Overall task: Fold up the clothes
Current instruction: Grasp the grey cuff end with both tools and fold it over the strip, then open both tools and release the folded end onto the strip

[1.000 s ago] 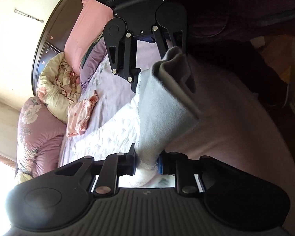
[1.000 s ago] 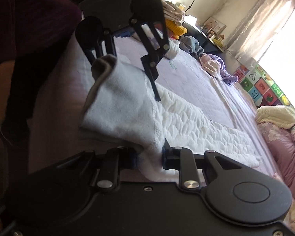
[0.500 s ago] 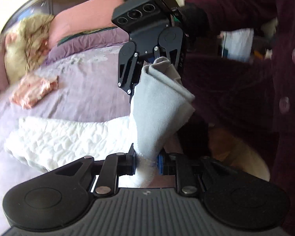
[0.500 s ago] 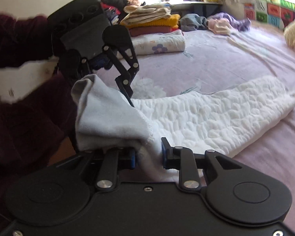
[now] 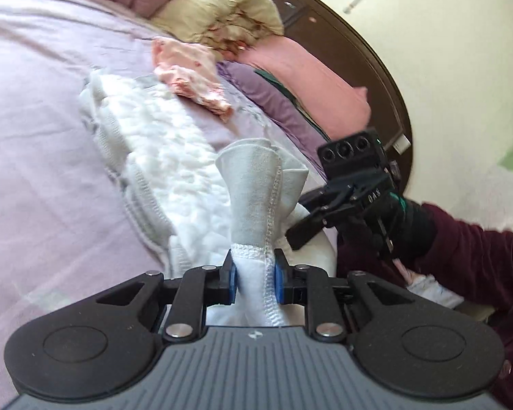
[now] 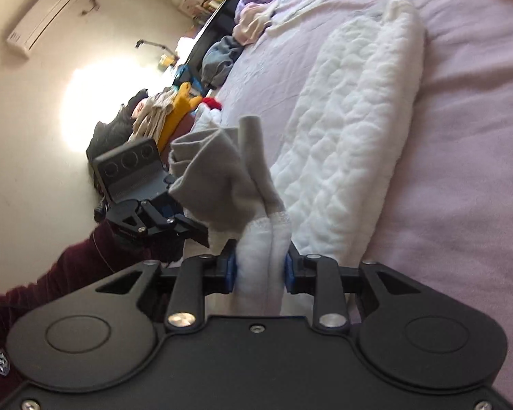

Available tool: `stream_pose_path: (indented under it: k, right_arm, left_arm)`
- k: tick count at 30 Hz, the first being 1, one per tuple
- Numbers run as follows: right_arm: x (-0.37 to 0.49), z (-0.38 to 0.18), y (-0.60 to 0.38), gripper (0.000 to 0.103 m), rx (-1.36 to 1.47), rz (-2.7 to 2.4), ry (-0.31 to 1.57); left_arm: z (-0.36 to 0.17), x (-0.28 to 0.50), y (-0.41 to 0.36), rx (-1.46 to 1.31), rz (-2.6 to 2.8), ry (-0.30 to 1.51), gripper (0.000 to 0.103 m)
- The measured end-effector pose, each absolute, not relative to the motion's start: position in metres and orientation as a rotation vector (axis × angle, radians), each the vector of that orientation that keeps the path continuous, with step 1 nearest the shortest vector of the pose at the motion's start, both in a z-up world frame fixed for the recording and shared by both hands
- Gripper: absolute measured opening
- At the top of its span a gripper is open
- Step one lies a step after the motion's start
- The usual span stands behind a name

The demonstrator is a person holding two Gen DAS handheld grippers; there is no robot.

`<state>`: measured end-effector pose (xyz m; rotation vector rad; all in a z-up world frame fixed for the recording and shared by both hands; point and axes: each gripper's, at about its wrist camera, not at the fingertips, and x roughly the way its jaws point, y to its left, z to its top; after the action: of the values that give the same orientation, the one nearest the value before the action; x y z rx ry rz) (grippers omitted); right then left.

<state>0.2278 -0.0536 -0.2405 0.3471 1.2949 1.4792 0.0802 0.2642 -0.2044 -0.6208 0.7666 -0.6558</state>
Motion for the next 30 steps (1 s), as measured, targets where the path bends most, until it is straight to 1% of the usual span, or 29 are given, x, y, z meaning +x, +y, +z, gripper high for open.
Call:
stream_pose_path:
  k: [3, 8, 11, 13, 14, 15, 16, 19, 21, 22, 24, 26, 27, 30]
  right_arm:
    - [0.225, -0.255, -0.062, 0.028, 0.431, 1.43, 1.308]
    - [0.218, -0.262, -0.082, 0.028, 0.542, 1.364, 1.301]
    - [0.211, -0.26, -0.091, 0.028, 0.559, 1.32, 1.27]
    - [0.203, -0.246, -0.09, 0.029, 0.475, 1.308, 1.205]
    - [0.197, -0.236, -0.09, 0.03, 0.412, 1.299, 1.155]
    - [0.193, -0.229, -0.092, 0.035, 0.366, 1.286, 1.108]
    - [0.188, -0.22, -0.094, 0.041, 0.305, 1.267, 1.042]
    - [0.161, -0.183, -0.103, 0.041, 0.059, 1.215, 0.748]
    - [0.138, -0.164, -0.105, 0.041, -0.096, 1.229, 0.538]
    - [0.13, -0.157, -0.106, 0.041, -0.151, 1.241, 0.464]
    - [0.125, -0.152, -0.112, 0.039, -0.202, 1.264, 0.405]
    - [0.128, -0.153, -0.098, 0.037, -0.244, 1.28, 0.395]
    - [0.132, -0.156, -0.085, 0.035, -0.263, 1.292, 0.401]
    - [0.155, -0.179, -0.053, 0.034, -0.31, 1.29, 0.498]
  left_arm:
    - [-0.209, 0.076, 0.264, -0.69, -0.628, 0.744, 0.021]
    - [-0.219, 0.081, 0.262, -0.838, -0.497, 0.812, 0.022]
    - [-0.212, 0.08, 0.257, -0.815, -0.426, 0.852, 0.022]
    - [-0.197, 0.077, 0.248, -0.686, -0.399, 0.838, 0.027]
    - [-0.189, 0.073, 0.241, -0.596, -0.386, 0.811, 0.035]
    - [-0.181, 0.069, 0.235, -0.504, -0.369, 0.788, 0.044]
    - [-0.176, 0.064, 0.229, -0.426, -0.354, 0.774, 0.045]
    - [-0.156, 0.047, 0.212, -0.186, -0.287, 0.711, 0.045]
    - [-0.145, 0.032, 0.2, -0.038, -0.261, 0.635, 0.044]
    - [-0.142, 0.028, 0.191, 0.044, -0.279, 0.615, 0.044]
    - [-0.137, 0.024, 0.174, 0.193, -0.321, 0.581, 0.043]
    - [-0.14, 0.032, 0.16, 0.264, -0.382, 0.597, 0.04]
    - [-0.146, 0.038, 0.161, 0.258, -0.39, 0.612, 0.039]
    - [-0.162, 0.059, 0.162, 0.239, -0.414, 0.657, 0.039]
